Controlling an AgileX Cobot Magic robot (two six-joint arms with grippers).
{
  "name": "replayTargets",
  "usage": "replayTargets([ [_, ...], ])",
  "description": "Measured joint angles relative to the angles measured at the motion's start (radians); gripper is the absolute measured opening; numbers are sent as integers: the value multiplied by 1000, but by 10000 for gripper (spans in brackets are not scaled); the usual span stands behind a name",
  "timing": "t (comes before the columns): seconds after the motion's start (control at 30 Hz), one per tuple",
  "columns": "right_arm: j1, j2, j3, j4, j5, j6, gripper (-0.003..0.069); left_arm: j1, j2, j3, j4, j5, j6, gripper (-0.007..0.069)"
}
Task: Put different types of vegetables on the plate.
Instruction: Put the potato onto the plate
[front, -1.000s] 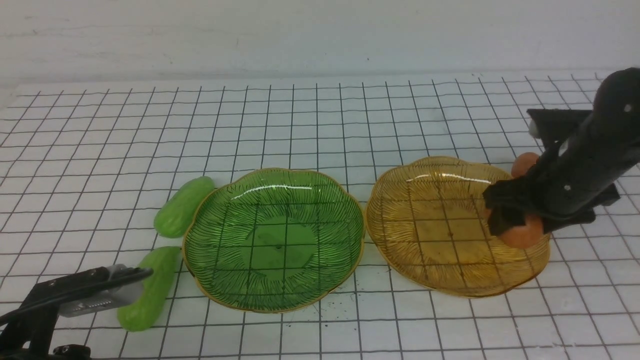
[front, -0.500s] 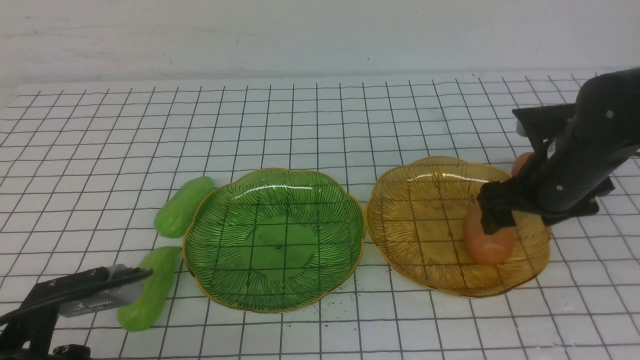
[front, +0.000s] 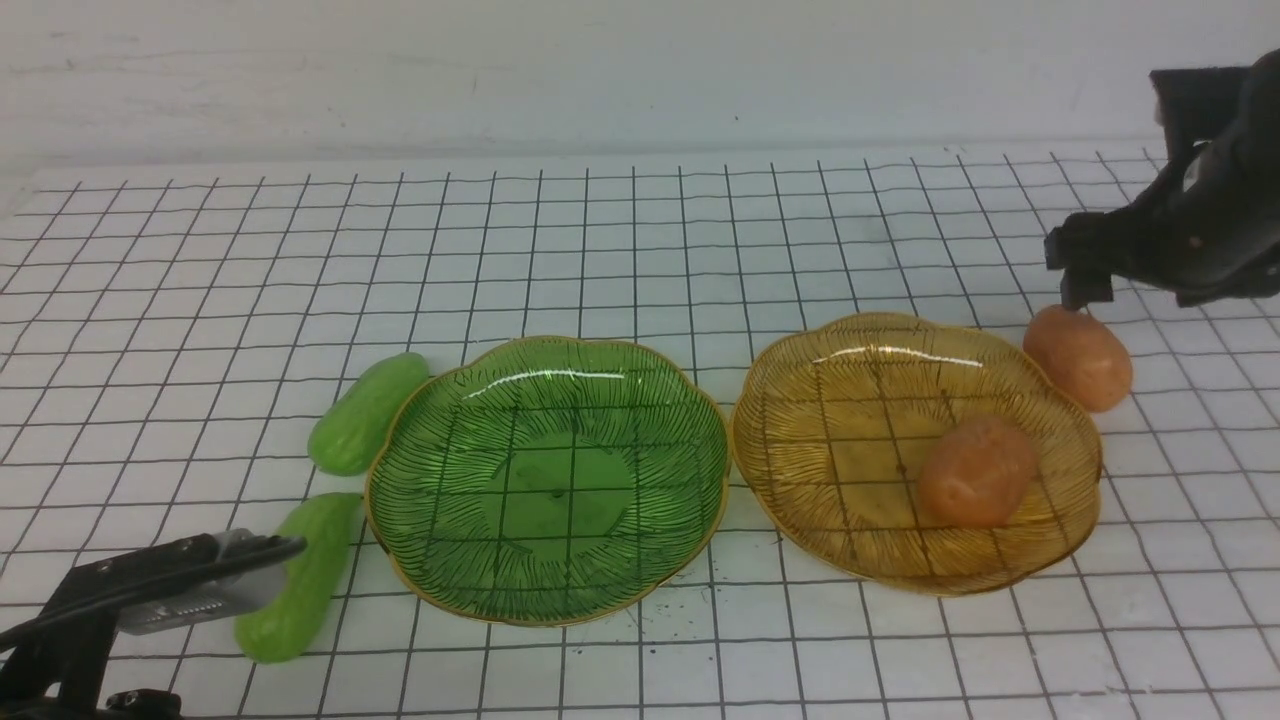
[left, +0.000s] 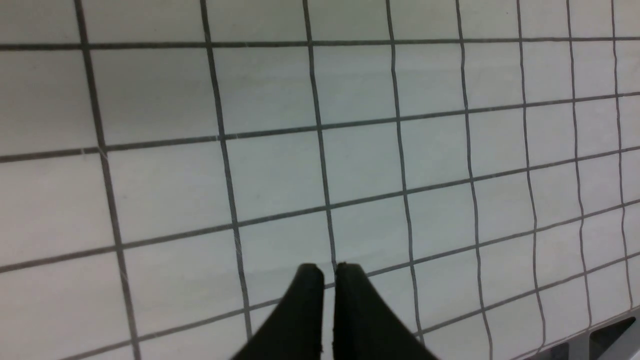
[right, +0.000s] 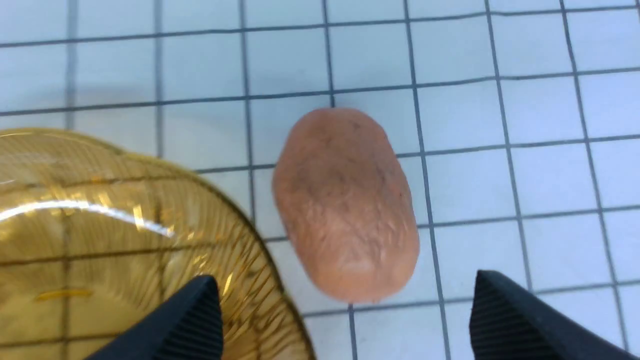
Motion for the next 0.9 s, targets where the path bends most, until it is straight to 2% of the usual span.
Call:
replayTargets([
  [0.3, 0, 140, -32, -87, -89, -1, 596, 0, 0, 0, 0, 0, 0, 17],
  [0.57, 0, 195, -35, -82, -99, -1, 584, 0, 0, 0, 0, 0, 0, 17],
  [0.67, 0, 195, -37, -81, -101, -1, 559, 0, 0, 0, 0, -1, 0, 17],
  [0.77, 0, 193, -38, -94, -101, 0, 454, 0, 0, 0, 0, -1, 0, 17],
  [0.9, 0, 168, -38, -107, -85, 0, 442, 0, 0, 0, 0, -1, 0, 20],
])
